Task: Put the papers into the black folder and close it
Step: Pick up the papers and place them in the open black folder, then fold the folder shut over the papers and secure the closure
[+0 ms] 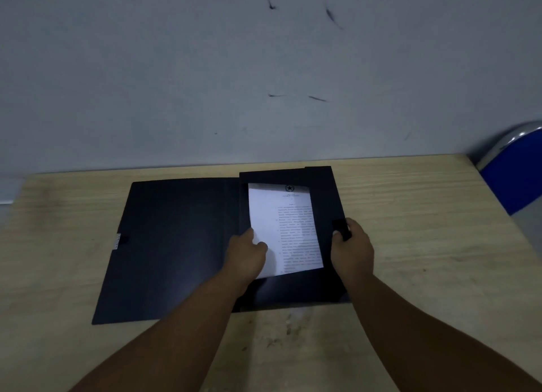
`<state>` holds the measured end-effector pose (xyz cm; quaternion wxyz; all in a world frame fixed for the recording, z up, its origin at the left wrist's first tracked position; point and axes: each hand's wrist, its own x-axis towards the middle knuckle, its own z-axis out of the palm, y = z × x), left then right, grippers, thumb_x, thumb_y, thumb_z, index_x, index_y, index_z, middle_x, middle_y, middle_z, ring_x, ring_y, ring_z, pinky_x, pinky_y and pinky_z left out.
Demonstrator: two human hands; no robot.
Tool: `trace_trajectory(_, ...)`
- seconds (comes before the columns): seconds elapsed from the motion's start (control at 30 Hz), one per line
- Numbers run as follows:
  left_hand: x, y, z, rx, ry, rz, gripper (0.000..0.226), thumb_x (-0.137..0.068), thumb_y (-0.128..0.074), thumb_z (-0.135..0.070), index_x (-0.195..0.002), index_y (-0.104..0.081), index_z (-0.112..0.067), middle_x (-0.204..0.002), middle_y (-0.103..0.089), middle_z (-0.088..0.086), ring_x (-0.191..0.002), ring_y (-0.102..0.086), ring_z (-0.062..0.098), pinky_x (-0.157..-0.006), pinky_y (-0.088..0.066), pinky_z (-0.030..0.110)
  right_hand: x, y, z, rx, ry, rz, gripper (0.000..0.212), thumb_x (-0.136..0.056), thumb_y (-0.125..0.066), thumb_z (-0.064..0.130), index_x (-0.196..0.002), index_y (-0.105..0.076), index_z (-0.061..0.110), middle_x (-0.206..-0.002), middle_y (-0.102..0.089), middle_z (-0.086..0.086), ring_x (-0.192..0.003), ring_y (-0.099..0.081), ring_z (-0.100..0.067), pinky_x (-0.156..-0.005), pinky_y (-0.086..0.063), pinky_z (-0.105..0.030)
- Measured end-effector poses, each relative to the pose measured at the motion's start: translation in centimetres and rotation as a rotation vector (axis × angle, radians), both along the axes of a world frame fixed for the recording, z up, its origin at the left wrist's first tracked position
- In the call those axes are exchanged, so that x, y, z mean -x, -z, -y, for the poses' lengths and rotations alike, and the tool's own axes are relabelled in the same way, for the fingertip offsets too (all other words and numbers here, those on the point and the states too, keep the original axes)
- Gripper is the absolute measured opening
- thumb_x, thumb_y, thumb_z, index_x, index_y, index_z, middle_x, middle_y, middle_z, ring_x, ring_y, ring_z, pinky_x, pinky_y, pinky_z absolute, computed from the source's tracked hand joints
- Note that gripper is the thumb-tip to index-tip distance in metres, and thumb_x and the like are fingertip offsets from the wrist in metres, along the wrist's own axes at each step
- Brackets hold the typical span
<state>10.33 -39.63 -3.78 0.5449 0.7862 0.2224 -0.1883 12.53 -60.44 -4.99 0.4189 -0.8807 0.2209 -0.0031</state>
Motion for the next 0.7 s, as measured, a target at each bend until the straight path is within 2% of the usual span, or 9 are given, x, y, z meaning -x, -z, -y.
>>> trace_trajectory(0.1,0.0,-0.2,-0.4,-0.037,-0.01,0.004,0.032,-0.092,-0.048,-0.013,-0.12,-0.064,-0.006,-0.122,-0.061,0.014,-0.109,-0.062,0.031,-0.098,-0.053,0.049,0.2,0.1,-0.6,-0.041,0.003,0.008,0.038,-0.094,-0.058,0.017,-0.133,-0.06,0.015,-0.12,-0.068,-0.01,-0.109,-0.064,-0.029,-0.09,-0.05,-0.036)
trace_trajectory(0.23,0.1,-0.5,-0.9,-0.098,-0.023,-0.002,0.028,-0.09,-0.05,-0.016,-0.112,-0.064,-0.006,-0.119,-0.059,0.014,-0.104,-0.062,0.029,-0.092,-0.055,0.043,0.4,0.2,-1.1,-0.066,0.0,0.029,0.039,-0.094,-0.06,0.017,-0.132,-0.06,0.015,-0.118,-0.069,-0.01,-0.107,-0.065,-0.027,-0.084,-0.044,-0.029)
trace_trajectory(0.3,0.2,-0.7,-1.0,-0.125,-0.021,-0.01,0.028,-0.089,-0.052,-0.019,-0.112,-0.06,-0.006,-0.12,-0.058,0.015,-0.104,-0.061,0.029,-0.092,-0.055,0.045,0.4,0.1,-1.3,-0.073,-0.007,0.025,0.039,-0.094,-0.061,0.017,-0.132,-0.06,0.016,-0.119,-0.069,-0.009,-0.108,-0.064,-0.027,-0.084,-0.043,-0.028)
trace_trajectory(0.4,0.2,-0.9,-1.0,-0.185,0.003,-0.003,0.035,-0.086,-0.052,-0.024,-0.116,-0.06,-0.008,-0.12,-0.057,0.014,-0.105,-0.061,0.03,-0.093,-0.054,0.05,0.4,0.1,-1.4,-0.09,-0.034,0.015,0.039,-0.095,-0.06,0.017,-0.134,-0.061,0.017,-0.121,-0.068,-0.007,-0.111,-0.063,-0.026,-0.09,-0.047,-0.032)
trace_trajectory(0.5,0.2,-0.7,-1.3,-0.279,0.056,-0.053,0.039,-0.089,-0.051,-0.03,-0.121,-0.057,-0.009,-0.127,-0.048,0.012,-0.112,-0.053,0.028,-0.099,-0.05,0.042,0.4,0.0,-1.3,-0.084,-0.077,-0.008,0.041,-0.097,-0.057,0.017,-0.139,-0.058,0.016,-0.128,-0.066,-0.009,-0.117,-0.061,-0.027,-0.103,-0.048,-0.04)
trace_trajectory(0.57,0.2,-0.5,-1.8,-0.352,0.132,-0.1,0.046,-0.091,-0.05,-0.034,-0.13,-0.052,-0.009,-0.134,-0.04,0.012,-0.121,-0.046,0.03,-0.104,-0.044,0.04,0.3,-0.2,-1.1,-0.083,-0.106,-0.018,0.041,-0.098,-0.056,0.014,-0.14,-0.057,0.016,-0.13,-0.065,-0.009,-0.119,-0.06,-0.028,-0.101,-0.046,-0.036)
trace_trajectory(0.63,0.2,-0.5,-2.6,-0.365,0.162,-0.108,0.049,-0.091,-0.049,-0.036,-0.132,-0.05,-0.008,-0.135,-0.04,0.014,-0.122,-0.046,0.031,-0.105,-0.044,0.044,0.2,-0.5,-1.1,-0.065,-0.125,-0.038,0.041,-0.099,-0.055,0.013,-0.14,-0.055,0.015,-0.131,-0.065,-0.01,-0.12,-0.06,-0.03,-0.097,-0.043,-0.031)
trace_trajectory(0.7,0.4,-0.7,-3.6,-0.344,0.132,-0.077,0.043,-0.091,-0.051,-0.034,-0.123,-0.053,-0.006,-0.13,-0.047,0.016,-0.115,-0.051,0.031,-0.097,-0.048,0.044,0.2,-0.9,-1.8,0.08,-0.129,-0.073,0.043,-0.098,-0.057,0.019,-0.14,-0.053,0.014,-0.134,-0.062,-0.013,-0.122,-0.057,-0.034,-0.101,-0.045,-0.041)
